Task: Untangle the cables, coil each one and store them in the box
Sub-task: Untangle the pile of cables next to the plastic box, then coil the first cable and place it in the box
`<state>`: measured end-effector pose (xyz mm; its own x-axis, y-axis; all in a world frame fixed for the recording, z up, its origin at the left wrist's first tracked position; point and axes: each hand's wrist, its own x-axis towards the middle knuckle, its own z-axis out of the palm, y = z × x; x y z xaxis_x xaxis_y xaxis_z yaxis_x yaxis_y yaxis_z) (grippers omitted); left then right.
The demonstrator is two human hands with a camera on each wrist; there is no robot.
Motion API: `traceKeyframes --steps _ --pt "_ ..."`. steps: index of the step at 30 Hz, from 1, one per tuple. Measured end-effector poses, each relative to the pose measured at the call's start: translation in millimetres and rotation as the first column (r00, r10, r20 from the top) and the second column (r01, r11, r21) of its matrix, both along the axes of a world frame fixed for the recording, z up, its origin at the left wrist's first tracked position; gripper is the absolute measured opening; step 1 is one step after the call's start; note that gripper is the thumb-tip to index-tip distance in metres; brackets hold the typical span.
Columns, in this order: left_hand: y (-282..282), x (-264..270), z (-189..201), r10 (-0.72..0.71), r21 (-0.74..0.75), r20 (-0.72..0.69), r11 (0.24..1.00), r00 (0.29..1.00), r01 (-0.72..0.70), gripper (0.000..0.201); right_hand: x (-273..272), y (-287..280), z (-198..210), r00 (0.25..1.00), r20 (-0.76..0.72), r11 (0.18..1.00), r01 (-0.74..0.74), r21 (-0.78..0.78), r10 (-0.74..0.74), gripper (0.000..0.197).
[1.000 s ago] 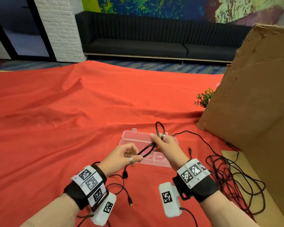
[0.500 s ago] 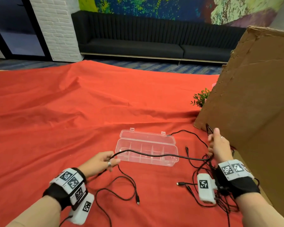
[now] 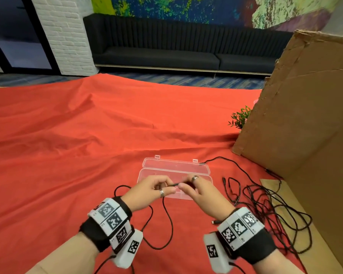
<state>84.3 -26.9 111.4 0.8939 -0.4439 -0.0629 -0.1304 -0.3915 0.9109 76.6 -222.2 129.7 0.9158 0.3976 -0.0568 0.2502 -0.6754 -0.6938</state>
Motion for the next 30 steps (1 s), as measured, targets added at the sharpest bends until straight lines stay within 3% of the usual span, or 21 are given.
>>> traceKeyframes --steps 2,5,8,13,19,23,26,28,30 --pt "5.7 -0.3 -2.2 0.001 0.086 0.051 0.996 0.999 -0.005 0.008 4.7 -1.5 11.2 0.999 0.046 0.999 -0.002 0.054 0.000 0.031" --pt "27.0 -0.1 -11.2 0.052 0.241 0.112 0.967 0.992 -0.078 0.010 13.6 -19.1 23.5 0.975 0.135 0.977 0.157 0.147 -0.177 0.041" --pt "36.9 0.8 -12.2 0.074 0.243 0.091 0.965 0.993 -0.095 0.017 14.5 -30.9 27.0 0.946 0.194 0.961 0.232 0.152 -0.259 0.044" --pt "41.9 7.4 -11.1 -0.063 0.403 0.048 0.914 0.997 0.038 0.013 13.1 -47.2 24.5 0.889 0.222 0.916 0.377 0.138 -0.400 0.048" --pt "58.3 2.4 -43.0 0.005 0.536 -0.017 0.844 1.000 0.005 0.015 20.8 -83.7 28.4 0.775 0.305 0.829 0.547 0.113 -0.553 0.044" --pt "74.6 -4.5 -79.0 0.054 0.730 -0.113 0.681 0.992 0.046 0.040 24.0 -132.9 18.3 0.670 0.363 0.688 0.719 -0.100 -0.648 0.034" --pt "80.7 -15.9 -96.2 0.150 0.854 -0.127 0.520 0.981 0.031 0.066 22.0 -170.2 -4.0 0.652 0.384 0.542 0.758 -0.363 -0.654 0.029" --pt "84.4 -19.8 -102.6 0.216 0.856 -0.143 0.517 0.966 0.011 0.080 17.7 -184.2 -24.9 0.684 0.356 0.420 0.695 -0.584 -0.636 0.029" --pt "86.2 -21.4 -109.0 0.237 0.818 -0.224 0.573 0.945 0.050 0.086 9.3 -187.6 -44.4 0.710 0.265 0.323 0.577 -0.750 -0.652 0.028"
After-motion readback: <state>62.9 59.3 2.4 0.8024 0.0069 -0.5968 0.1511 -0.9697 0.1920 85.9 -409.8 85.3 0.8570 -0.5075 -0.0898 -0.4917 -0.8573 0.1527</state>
